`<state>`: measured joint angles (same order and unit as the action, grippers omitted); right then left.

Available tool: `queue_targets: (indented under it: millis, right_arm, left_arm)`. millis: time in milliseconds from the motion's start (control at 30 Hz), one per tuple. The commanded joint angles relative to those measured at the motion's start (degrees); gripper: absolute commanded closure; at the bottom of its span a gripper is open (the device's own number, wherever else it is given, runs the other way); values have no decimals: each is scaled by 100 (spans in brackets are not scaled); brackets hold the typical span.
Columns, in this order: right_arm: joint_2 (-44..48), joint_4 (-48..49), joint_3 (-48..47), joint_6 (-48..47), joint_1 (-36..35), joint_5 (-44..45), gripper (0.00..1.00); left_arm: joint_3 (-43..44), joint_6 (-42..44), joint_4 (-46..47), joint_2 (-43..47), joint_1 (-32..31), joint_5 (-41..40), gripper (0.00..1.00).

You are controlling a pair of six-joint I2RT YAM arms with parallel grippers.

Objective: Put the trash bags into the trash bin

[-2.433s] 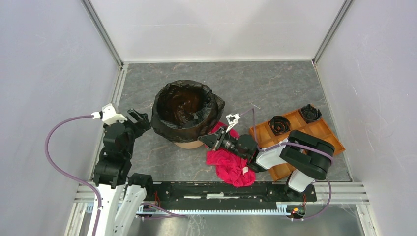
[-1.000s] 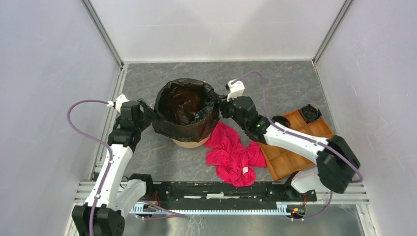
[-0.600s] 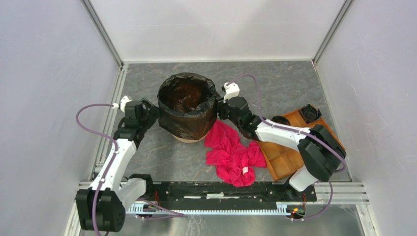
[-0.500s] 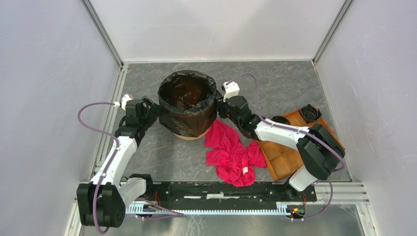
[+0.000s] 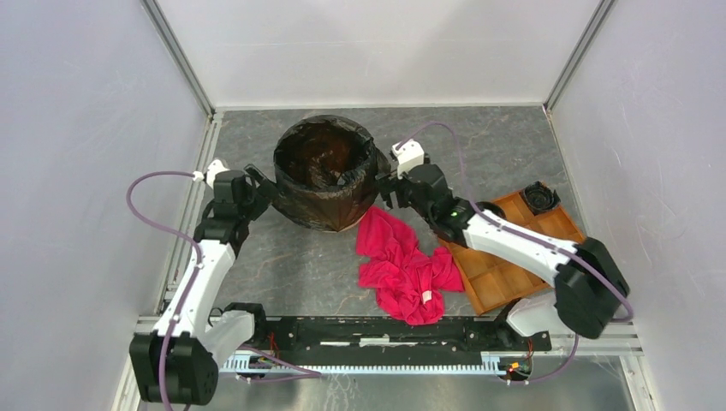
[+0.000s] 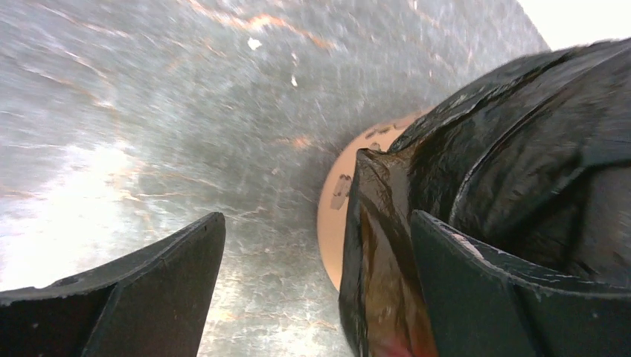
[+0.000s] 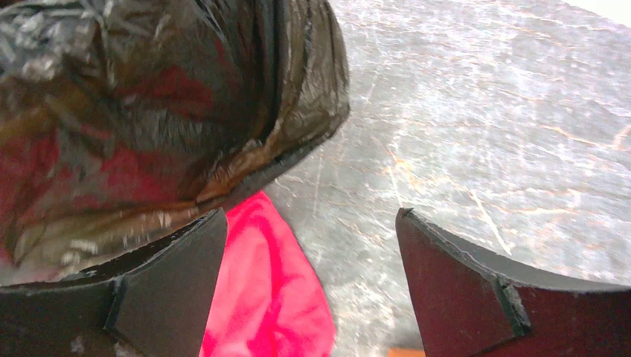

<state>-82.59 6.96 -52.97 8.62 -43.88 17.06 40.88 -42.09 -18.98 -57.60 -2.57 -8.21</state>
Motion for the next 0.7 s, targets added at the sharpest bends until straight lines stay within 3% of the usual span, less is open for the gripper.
queue_targets:
  millis: [0,133,267,533,667]
  right_arm:
    - [788,-926,286,-338,-26,148,8]
    - [1361,-1231,394,-198,-103,-411,6]
    - [1867,-925,694,114,-287,-944,5]
    - [2489,-886,967,387,-454,-1073,4]
    - [2994,-1006,1103,345,-468,-832,3]
  left_arm:
    - [286,313,-776,888,50,-1192,0]
    - [139,113,-809,1464,59,-1619,0]
    - [87,-178,-816,1357,55,-1095,0]
    - [-191,-810,259,65,154,450,0]
    - [-159,-971,896,-682,169,753,0]
